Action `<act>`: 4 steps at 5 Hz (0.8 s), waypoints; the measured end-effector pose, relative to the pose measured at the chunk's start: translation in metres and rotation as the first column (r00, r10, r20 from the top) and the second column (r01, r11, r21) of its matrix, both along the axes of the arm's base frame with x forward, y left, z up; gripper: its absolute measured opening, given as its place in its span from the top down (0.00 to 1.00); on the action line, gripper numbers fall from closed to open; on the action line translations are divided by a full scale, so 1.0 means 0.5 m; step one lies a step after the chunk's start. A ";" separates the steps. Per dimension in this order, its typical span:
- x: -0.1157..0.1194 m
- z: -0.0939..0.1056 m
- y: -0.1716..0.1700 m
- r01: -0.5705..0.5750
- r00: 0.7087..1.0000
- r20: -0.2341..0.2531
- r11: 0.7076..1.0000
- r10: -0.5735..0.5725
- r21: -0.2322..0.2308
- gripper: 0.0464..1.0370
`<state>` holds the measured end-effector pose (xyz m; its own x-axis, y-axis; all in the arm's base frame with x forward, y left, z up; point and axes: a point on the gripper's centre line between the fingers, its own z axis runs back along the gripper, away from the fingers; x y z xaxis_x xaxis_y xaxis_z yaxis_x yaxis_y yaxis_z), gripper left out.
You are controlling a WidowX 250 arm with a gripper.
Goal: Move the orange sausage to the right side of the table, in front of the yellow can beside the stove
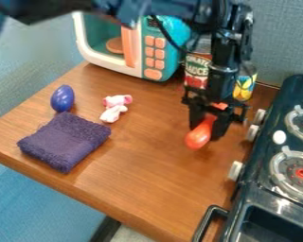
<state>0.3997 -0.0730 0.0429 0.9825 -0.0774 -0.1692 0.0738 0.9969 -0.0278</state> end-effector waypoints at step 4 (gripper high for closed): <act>0.030 -0.048 -0.022 -0.057 0.998 -0.017 0.997 0.056 -0.050 0.40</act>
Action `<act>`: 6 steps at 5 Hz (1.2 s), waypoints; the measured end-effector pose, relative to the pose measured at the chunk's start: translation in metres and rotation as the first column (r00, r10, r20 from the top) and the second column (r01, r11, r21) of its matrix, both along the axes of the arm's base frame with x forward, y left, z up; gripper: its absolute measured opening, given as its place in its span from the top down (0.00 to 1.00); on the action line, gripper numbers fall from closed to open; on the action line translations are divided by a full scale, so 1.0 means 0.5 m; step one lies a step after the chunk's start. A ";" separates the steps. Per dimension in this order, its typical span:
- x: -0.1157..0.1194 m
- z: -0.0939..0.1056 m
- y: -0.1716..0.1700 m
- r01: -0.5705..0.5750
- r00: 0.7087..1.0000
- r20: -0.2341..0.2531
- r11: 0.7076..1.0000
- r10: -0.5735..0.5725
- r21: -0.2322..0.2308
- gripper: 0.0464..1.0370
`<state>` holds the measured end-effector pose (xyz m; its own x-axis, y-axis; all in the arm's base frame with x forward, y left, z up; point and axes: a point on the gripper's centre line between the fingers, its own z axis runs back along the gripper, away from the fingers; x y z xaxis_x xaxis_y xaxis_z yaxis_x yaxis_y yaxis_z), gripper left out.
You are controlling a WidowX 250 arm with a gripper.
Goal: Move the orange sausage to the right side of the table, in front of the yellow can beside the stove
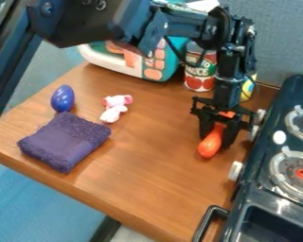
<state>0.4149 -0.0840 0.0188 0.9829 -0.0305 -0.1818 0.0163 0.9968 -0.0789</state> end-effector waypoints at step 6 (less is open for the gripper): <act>-0.042 0.070 0.068 -0.094 0.989 0.089 0.973 0.115 -0.213 0.05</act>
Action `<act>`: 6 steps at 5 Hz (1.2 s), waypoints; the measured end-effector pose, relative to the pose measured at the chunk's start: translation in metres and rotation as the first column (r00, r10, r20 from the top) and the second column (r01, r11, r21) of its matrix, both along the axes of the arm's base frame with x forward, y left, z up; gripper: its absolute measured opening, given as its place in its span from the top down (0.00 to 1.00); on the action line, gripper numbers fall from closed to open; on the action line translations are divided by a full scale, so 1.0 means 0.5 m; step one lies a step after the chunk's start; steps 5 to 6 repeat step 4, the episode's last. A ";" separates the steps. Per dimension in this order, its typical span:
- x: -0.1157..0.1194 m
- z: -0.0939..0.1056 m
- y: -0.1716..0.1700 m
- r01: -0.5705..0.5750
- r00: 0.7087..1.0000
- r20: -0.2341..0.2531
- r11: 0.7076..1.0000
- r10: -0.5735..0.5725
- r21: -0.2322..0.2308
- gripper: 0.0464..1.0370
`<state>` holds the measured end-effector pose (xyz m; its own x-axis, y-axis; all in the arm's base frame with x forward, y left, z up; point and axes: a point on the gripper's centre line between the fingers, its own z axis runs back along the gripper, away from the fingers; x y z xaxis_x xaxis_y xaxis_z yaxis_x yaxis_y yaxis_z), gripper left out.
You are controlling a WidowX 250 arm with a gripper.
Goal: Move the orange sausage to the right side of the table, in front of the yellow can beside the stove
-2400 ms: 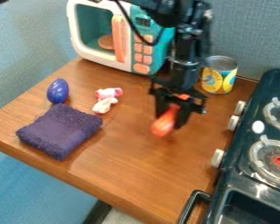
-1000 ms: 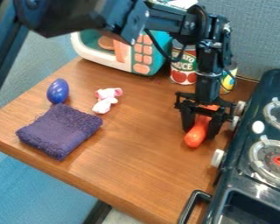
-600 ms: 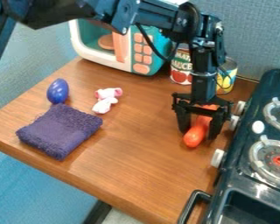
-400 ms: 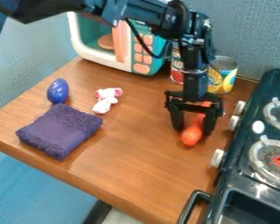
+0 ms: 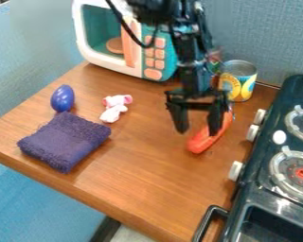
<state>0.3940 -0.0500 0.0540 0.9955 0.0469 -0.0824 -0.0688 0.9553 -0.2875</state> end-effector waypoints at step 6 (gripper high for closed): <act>-0.153 0.082 0.240 0.001 1.000 0.018 0.904 -0.010 0.428 0.05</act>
